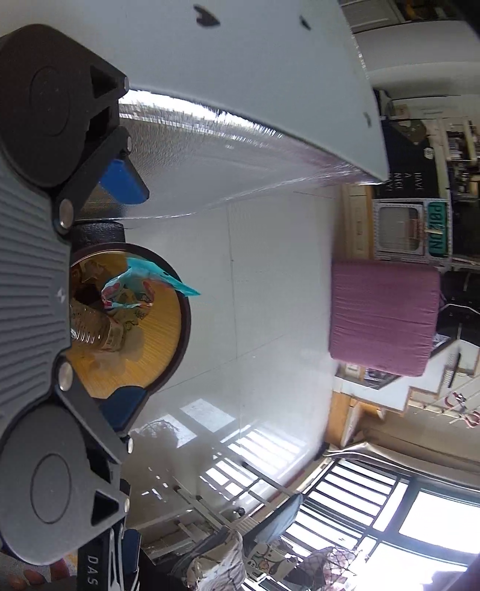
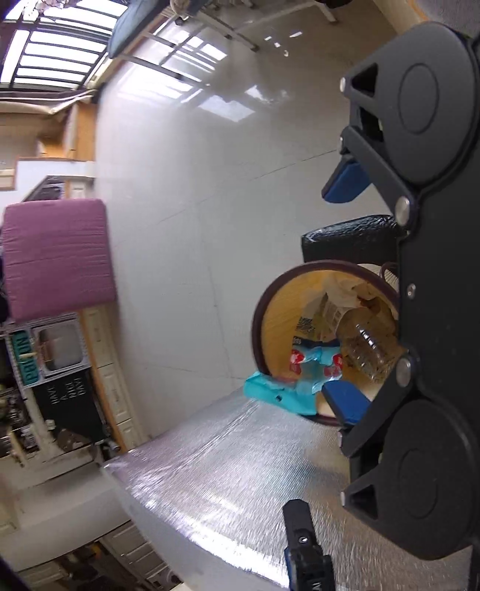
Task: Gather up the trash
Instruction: 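Raise both open tools away from the wastebasket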
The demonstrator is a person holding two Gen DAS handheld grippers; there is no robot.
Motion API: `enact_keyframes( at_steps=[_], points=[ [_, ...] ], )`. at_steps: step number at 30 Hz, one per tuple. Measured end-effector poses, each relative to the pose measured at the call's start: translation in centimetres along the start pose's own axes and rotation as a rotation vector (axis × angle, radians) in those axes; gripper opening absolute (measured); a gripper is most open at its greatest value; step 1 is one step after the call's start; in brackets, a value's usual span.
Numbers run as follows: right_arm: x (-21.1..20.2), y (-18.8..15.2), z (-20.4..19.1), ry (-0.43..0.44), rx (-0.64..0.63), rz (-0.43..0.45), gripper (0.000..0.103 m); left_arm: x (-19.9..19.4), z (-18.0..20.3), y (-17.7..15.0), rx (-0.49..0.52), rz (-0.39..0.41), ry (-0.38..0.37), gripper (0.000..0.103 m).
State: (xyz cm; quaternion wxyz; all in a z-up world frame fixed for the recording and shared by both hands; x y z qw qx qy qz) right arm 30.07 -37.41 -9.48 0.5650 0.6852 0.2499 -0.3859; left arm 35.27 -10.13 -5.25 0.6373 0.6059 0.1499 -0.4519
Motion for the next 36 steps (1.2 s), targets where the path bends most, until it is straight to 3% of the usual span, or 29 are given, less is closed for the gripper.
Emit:
enact_keyframes(
  at_steps=[8, 12, 18, 22, 27, 36],
  points=[
    [-6.9, -1.5, 0.0, 0.025, -0.031, 0.111, 0.103, -6.5, 1.1, -2.2, 0.045, 0.090, 0.056, 0.103],
    [-9.6, -2.6, 0.1, 0.039, -0.042, 0.158, 0.103, -9.7, 1.6, -4.0, 0.050, 0.135, 0.034, 0.103],
    [-12.7, -5.0, -0.3, 0.035, -0.067, 0.234, 0.103, -12.9, 2.5, -7.3, 0.067, 0.190, 0.068, 0.103],
    [-14.3, -7.0, -0.8, 0.011, -0.099, 0.287, 0.103, -14.1, 2.8, -9.6, 0.050, 0.214, 0.063, 0.103],
    [-15.1, -9.5, -1.1, -0.017, -0.129, 0.310, 0.103, -14.7, 3.0, -12.0, 0.051, 0.246, 0.113, 0.103],
    [-16.2, -13.0, -0.2, -0.030, -0.078, 0.334, 0.103, -15.1, 3.1, -15.5, 0.064, 0.290, 0.125, 0.103]
  ],
)
Point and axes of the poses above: each gripper's, at about its wrist camera, not at the fingertips, and x roughly the way its jaws point, z to its right, y to its top, the point moved 1 cm from there along x, roughly the way its jaws point, and after that the axes turned 8 degrees about -y, right-handed, at the moved point
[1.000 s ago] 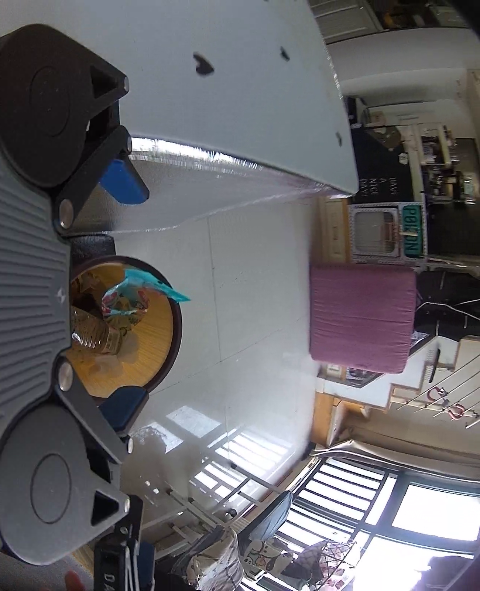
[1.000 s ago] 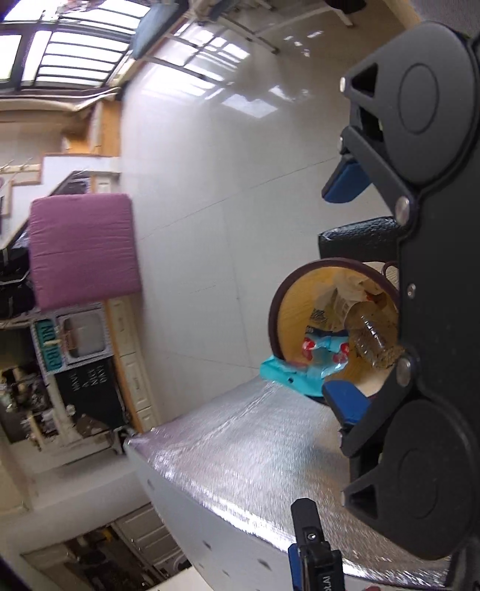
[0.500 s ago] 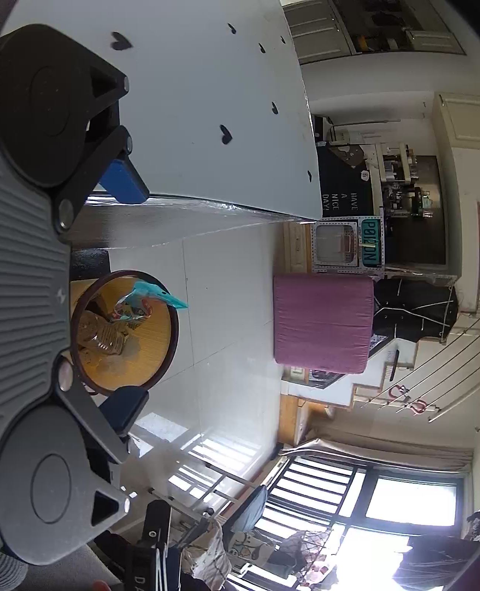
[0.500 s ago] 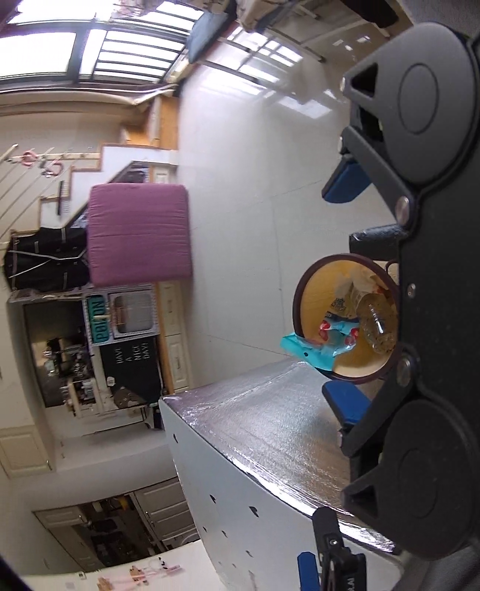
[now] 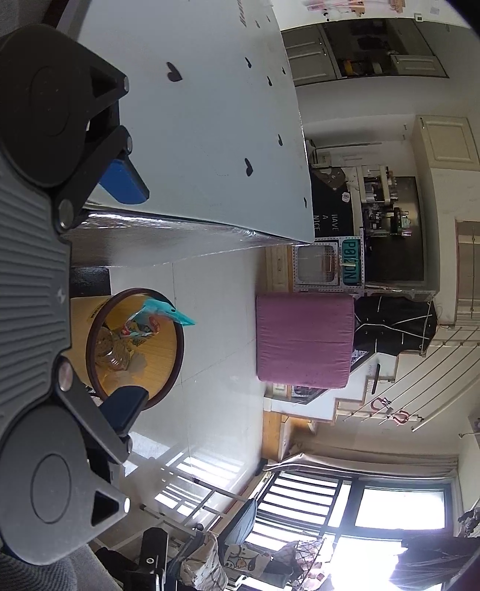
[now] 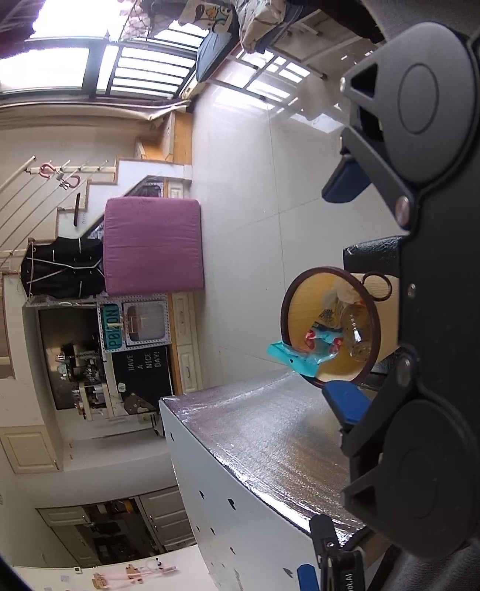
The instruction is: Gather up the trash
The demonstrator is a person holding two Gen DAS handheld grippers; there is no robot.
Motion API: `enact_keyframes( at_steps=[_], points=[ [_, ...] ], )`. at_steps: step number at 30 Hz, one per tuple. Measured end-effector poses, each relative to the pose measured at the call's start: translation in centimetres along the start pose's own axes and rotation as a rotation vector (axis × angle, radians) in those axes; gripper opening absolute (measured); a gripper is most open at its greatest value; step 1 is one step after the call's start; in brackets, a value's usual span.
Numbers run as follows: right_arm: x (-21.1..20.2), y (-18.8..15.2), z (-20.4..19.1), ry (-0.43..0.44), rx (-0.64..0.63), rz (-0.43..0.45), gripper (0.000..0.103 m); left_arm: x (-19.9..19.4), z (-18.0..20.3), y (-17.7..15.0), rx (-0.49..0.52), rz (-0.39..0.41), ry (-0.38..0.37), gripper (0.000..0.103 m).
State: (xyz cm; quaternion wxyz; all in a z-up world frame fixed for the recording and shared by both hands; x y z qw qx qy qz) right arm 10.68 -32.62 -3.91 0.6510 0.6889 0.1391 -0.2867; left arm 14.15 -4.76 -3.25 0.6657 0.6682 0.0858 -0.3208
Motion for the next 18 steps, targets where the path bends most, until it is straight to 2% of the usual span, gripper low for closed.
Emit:
enact_keyframes(
  at_steps=[9, 18],
  points=[
    [-1.2, -2.0, -1.3, -0.032, -0.058, 0.061, 0.103, 0.4, -0.4, -2.5, -0.022, -0.023, -0.008, 0.103],
    [-1.4, -3.3, -1.9, -0.049, -0.080, 0.031, 0.103, -0.3, -1.0, -2.8, -0.038, -0.012, -0.013, 0.103]
  ],
)
Point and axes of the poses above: each gripper's, at about its wrist camera, not at the fingertips, and x roughly the way its jaws point, z to its right, y to its top, the point moved 1 cm from there along x, roughly the way its jaws point, and after that the axes turned 8 degrees about -y, right-handed, at the moved point
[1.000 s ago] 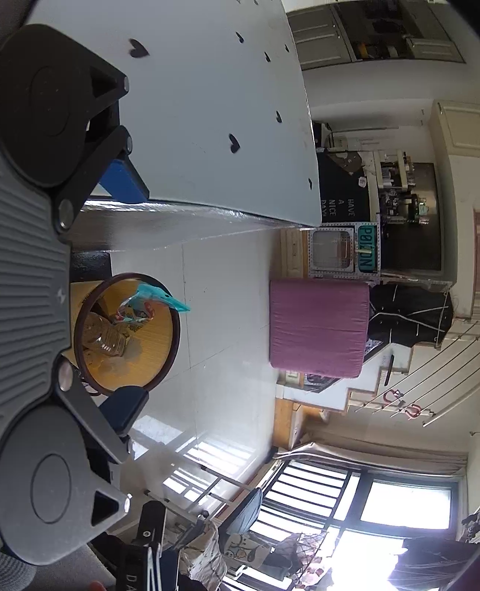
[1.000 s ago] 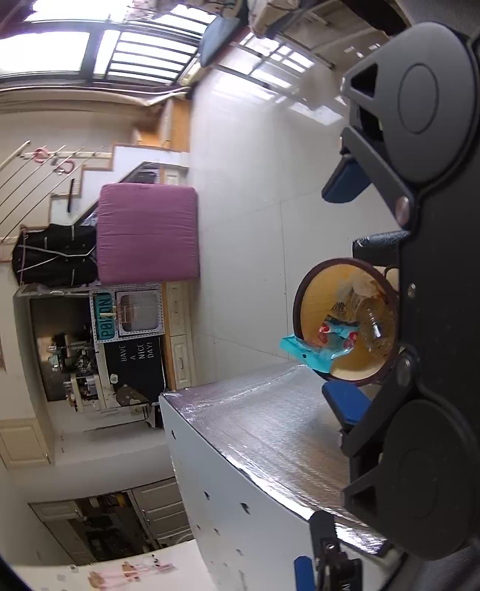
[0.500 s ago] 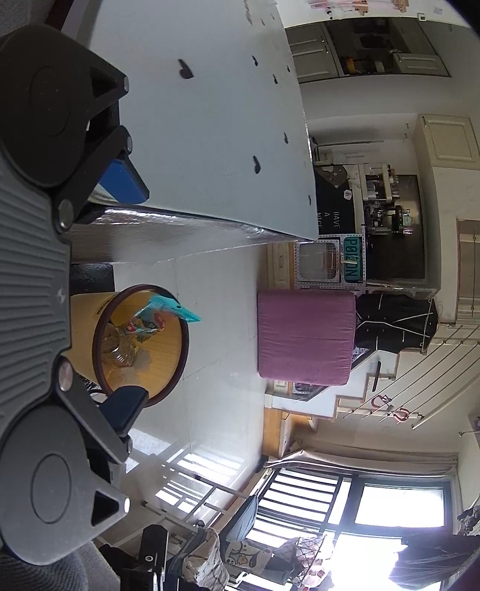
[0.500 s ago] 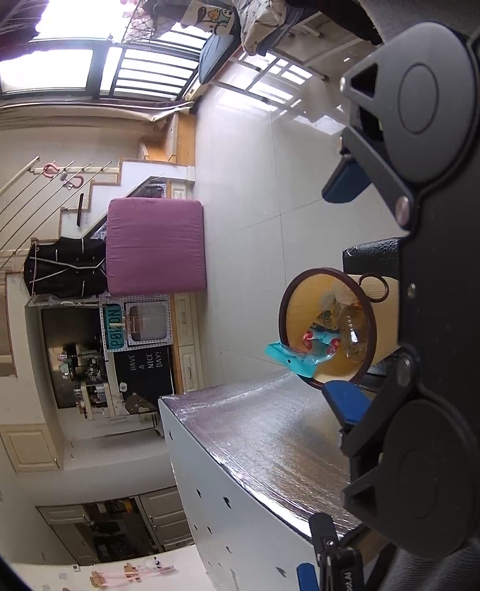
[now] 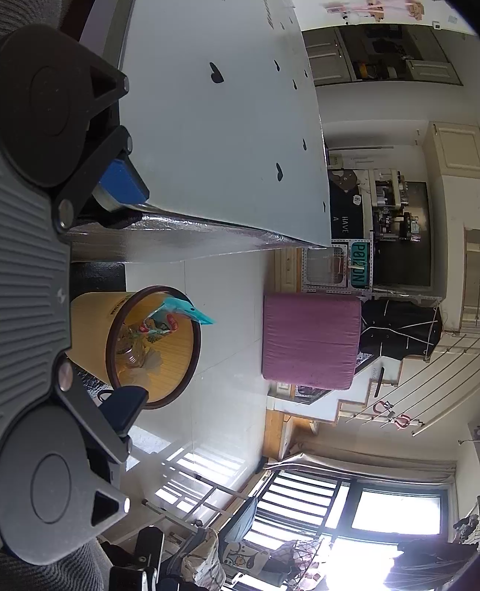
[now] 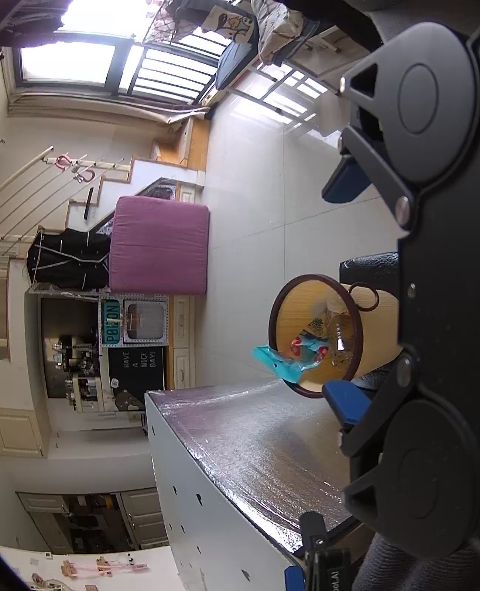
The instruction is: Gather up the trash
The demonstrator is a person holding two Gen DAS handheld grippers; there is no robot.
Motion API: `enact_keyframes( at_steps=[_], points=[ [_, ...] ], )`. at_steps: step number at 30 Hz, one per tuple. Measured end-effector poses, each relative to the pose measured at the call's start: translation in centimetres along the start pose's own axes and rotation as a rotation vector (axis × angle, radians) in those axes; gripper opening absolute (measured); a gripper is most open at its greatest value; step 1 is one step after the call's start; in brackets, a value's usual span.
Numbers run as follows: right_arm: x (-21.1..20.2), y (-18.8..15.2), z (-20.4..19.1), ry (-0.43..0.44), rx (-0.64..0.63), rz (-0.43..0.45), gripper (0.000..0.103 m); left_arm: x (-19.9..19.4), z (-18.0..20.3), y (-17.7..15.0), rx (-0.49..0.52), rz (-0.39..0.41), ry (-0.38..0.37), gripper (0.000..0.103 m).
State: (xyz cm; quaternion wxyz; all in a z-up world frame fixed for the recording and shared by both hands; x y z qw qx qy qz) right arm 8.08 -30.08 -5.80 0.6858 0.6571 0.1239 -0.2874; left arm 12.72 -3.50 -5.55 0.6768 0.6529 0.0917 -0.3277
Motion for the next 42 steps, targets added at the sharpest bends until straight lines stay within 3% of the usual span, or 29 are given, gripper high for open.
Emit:
enact_keyframes(
  at_steps=[8, 42],
  points=[
    [-0.3, -0.6, 0.6, -0.005, 0.052, 0.003, 0.103, -0.1, 0.0, 0.0, 0.012, -0.002, -0.006, 0.103],
    [-0.5, -0.8, 1.2, 0.004, 0.061, 0.006, 0.103, 0.2, 0.4, 0.2, 0.015, -0.011, 0.010, 0.103]
  ],
)
Point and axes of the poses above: each gripper's, at about its wrist camera, not at the fingertips, and x roughly the way its jaws point, z to its right, y to its top, the point moved 1 cm from there along x, roughly the way its jaws point, and after that the axes turned 8 degrees about -y, right-handed, at the moved point
